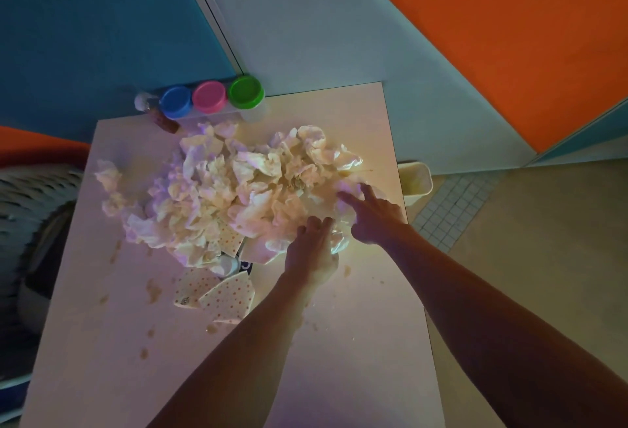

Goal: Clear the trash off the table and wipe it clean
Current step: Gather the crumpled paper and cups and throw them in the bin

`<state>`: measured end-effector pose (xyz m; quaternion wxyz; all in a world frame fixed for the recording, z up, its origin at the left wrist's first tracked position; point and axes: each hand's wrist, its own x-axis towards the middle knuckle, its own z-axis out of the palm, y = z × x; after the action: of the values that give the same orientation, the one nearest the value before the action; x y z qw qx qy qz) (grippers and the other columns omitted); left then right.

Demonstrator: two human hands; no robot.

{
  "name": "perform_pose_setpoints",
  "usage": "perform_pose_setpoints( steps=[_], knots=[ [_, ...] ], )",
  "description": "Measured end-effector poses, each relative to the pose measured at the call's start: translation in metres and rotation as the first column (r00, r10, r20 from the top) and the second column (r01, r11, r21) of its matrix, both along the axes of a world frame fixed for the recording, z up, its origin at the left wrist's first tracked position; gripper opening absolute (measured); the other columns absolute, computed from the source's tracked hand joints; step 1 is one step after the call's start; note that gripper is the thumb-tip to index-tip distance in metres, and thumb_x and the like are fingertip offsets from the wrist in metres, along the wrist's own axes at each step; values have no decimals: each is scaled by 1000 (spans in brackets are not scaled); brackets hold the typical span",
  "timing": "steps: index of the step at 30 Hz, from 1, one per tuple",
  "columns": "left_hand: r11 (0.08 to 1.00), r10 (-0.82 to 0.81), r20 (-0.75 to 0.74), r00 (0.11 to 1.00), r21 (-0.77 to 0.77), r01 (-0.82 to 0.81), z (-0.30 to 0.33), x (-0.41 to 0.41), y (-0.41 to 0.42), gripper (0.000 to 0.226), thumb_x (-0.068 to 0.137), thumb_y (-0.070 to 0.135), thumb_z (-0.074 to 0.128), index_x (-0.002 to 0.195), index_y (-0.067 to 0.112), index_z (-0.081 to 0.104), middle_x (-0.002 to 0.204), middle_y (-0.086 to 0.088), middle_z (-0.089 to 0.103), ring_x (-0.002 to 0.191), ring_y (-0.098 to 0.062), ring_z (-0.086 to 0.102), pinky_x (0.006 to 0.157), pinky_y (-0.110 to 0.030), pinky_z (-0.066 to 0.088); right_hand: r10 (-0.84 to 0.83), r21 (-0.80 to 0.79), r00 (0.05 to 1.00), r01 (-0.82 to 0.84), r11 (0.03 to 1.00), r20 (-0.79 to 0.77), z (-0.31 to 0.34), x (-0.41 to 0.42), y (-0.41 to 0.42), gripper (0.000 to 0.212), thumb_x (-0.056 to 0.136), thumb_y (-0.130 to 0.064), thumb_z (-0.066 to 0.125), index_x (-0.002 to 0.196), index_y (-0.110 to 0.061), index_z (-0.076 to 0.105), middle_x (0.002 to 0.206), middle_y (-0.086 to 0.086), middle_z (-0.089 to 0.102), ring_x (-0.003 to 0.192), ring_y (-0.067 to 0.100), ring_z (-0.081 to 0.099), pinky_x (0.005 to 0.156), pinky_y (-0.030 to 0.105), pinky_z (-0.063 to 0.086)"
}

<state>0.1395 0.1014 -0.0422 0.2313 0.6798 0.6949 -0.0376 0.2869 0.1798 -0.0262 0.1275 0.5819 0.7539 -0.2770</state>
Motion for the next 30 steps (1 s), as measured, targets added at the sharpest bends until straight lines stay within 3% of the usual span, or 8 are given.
perform_pose_setpoints(
  steps=[3, 7, 11, 18, 24, 28, 30],
  knots=[
    [999, 3, -4, 1000, -34, -4, -1, 1, 3, 59, 87, 23, 64, 141, 20, 41, 129, -8, 43, 114, -31, 52, 84, -43, 55, -41, 40, 999, 41, 998, -5, -8, -1, -4, 70, 87, -19, 58, 146, -47, 31, 150, 0, 27, 120, 30, 52, 87, 39, 44],
    [1000, 21, 16, 1000, -7, -21, -2, -3, 5, 42, 85, 22, 64, 125, 15, 59, 124, -6, 45, 108, -29, 55, 87, -40, 55, -82, 111, 996, 86, 990, -45, -16, 0, -8, 62, 85, -22, 67, 138, -39, 40, 133, 2, 36, 112, 30, 52, 74, 37, 40],
    [996, 66, 84, 994, 50, -71, -1, -11, -1, 37, 80, 23, 67, 115, 11, 66, 115, -5, 51, 98, -27, 61, 83, -38, 56, -133, 116, 986, 145, 983, -100, -19, 0, -10, 53, 82, -30, 72, 129, -33, 47, 125, 4, 42, 107, 31, 54, 71, 35, 40],
    [961, 104, 194, 975, 233, -149, 4, -27, -43, 27, 69, 24, 72, 90, 7, 67, 91, -9, 55, 73, -29, 57, 60, -38, 56, -206, 47, 973, 212, 976, -104, -19, 0, -25, 38, 75, -38, 71, 108, -26, 56, 106, 2, 46, 98, 30, 55, 71, 33, 37],
    [910, 131, 273, 953, 349, -225, 11, -41, -80, 34, 69, 29, 74, 98, 15, 66, 115, -2, 56, 103, -23, 55, 81, -26, 52, -219, 69, 963, 231, 970, -156, -11, -3, -49, 35, 73, -46, 70, 101, -28, 61, 103, -4, 55, 102, 24, 51, 69, 32, 37],
    [911, 257, 291, 922, 244, -331, 16, -52, -95, 39, 74, 32, 79, 107, 17, 64, 146, 5, 48, 122, -16, 55, 84, -34, 59, -195, 104, 943, 230, 968, -270, -3, -13, -61, 26, 71, -39, 72, 91, -26, 63, 90, -7, 53, 95, 21, 51, 66, 29, 38],
    [899, 332, 309, 891, 182, -398, 23, -54, -95, 42, 78, 37, 75, 113, 19, 62, 143, 8, 54, 119, -14, 60, 84, -36, 59, -219, 70, 913, 258, 964, -345, 1, -20, -63, 18, 70, -35, 73, 82, -27, 62, 84, -9, 52, 83, 21, 55, 64, 28, 38]
  ],
)
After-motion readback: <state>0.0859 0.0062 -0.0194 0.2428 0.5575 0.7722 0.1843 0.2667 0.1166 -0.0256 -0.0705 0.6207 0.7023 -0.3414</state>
